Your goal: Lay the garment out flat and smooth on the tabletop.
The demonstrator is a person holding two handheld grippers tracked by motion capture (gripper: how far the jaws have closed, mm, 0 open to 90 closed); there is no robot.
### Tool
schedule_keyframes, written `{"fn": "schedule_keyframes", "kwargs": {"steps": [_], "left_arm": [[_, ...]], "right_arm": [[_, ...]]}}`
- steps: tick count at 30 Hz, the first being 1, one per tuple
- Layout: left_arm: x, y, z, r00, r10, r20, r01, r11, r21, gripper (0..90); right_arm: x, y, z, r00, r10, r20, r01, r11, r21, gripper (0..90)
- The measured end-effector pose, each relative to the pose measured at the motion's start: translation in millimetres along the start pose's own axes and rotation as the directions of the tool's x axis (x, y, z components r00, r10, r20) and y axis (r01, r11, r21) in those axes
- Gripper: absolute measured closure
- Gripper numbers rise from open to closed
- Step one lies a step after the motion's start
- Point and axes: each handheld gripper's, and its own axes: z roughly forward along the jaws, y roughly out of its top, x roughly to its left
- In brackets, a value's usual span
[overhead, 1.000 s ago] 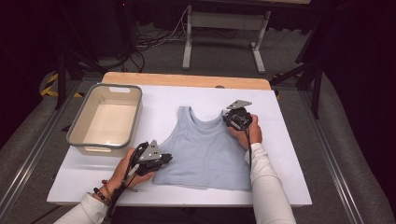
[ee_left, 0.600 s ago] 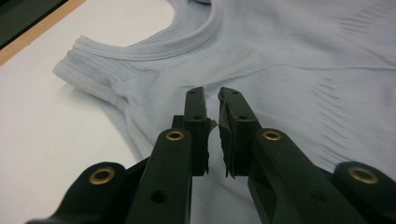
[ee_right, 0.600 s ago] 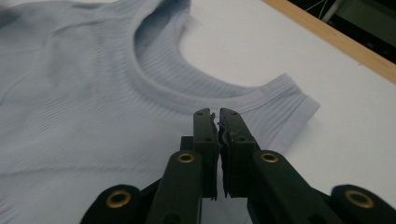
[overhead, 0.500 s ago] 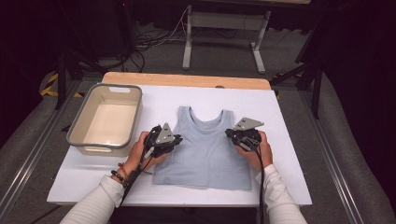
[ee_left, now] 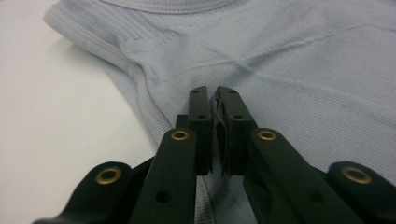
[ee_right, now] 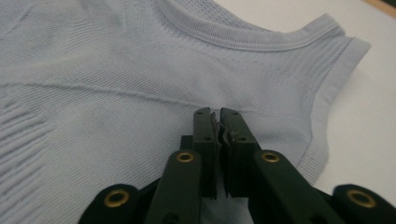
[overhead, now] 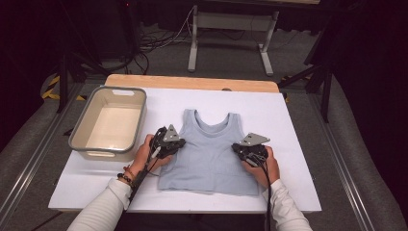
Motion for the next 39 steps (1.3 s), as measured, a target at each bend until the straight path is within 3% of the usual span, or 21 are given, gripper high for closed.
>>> {"fn": "schedule_keyframes", "kwargs": {"steps": [2,5,9,11,16,20,25,28,32,34,36,39], "left_arm": [[-2.0,1.6,-5.6,0.9996,0.011,-0.024,-0.012,0.9997,-0.02,82.4],[-2.9,4.5,-15.9,0.9998,0.011,-0.017,-0.012,0.9967,-0.08,81.9],[-6.2,7.4,-25.6,0.9987,0.045,-0.024,-0.047,0.9937,-0.102,80.4],[-8.0,8.9,-32.2,0.9981,0.054,-0.029,-0.057,0.991,-0.121,78.7],[-12.1,10.8,-45.0,0.9968,0.076,-0.024,-0.079,0.9813,-0.176,73.1],[-18.2,9.7,-53.9,0.9893,0.143,-0.029,-0.146,0.9681,-0.204,68.2],[-22.3,8.6,-60.1,0.9871,0.155,-0.038,-0.16,0.9611,-0.225,60.8],[-24.7,6.2,-64.5,0.9868,0.157,-0.041,-0.162,0.9566,-0.242,54.1],[-26.8,1.3,-66.3,0.988,0.15,-0.034,-0.154,0.9577,-0.243,45.1],[-28.5,-1.5,-67.1,0.9876,0.153,-0.036,-0.157,0.9576,-0.242,41.2],[-30.2,-6.0,-69.8,0.9897,0.143,0.003,-0.137,0.9568,-0.256,35.7],[-33.9,-10.2,-74.7,0.9895,0.145,-0.003,-0.14,0.9537,-0.266,29.2]], "right_arm": [[0.7,0.5,-3.7,0.9999,-0.008,0.007,0.009,1.0,-0.018,80.2],[0.5,1.4,-11.5,1.0,0.0,0.009,0.001,0.998,-0.058,76.4],[0.5,4.2,-21.1,0.9998,0.007,0.02,-0.005,0.995,-0.095,73.8],[1.7,8.4,-33.6,0.9993,0.008,0.037,-0.003,0.989,-0.145,68.1],[5.4,12.4,-47.6,0.998,-0.006,0.062,0.018,0.982,-0.187,57.3],[12.5,12.8,-59.1,0.9978,-0.031,0.058,0.044,0.974,-0.224,52.8],[17.8,12.3,-65.4,0.9963,-0.053,0.067,0.068,0.968,-0.241,48.3],[19.0,9.3,-67.7,0.9964,-0.051,0.068,0.066,0.964,-0.258,39.4],[20.0,5.4,-70.5,0.9969,-0.04,0.068,0.057,0.962,-0.267,30.0],[20.5,3.4,-71.8,0.997,-0.04,0.066,0.057,0.96,-0.273,28.5],[22.0,1.4,-73.1,0.9972,-0.041,0.063,0.057,0.959,-0.277,25.6],[24.3,-1.3,-75.9,0.9969,-0.048,0.063,0.063,0.959,-0.277,26.2]]}}
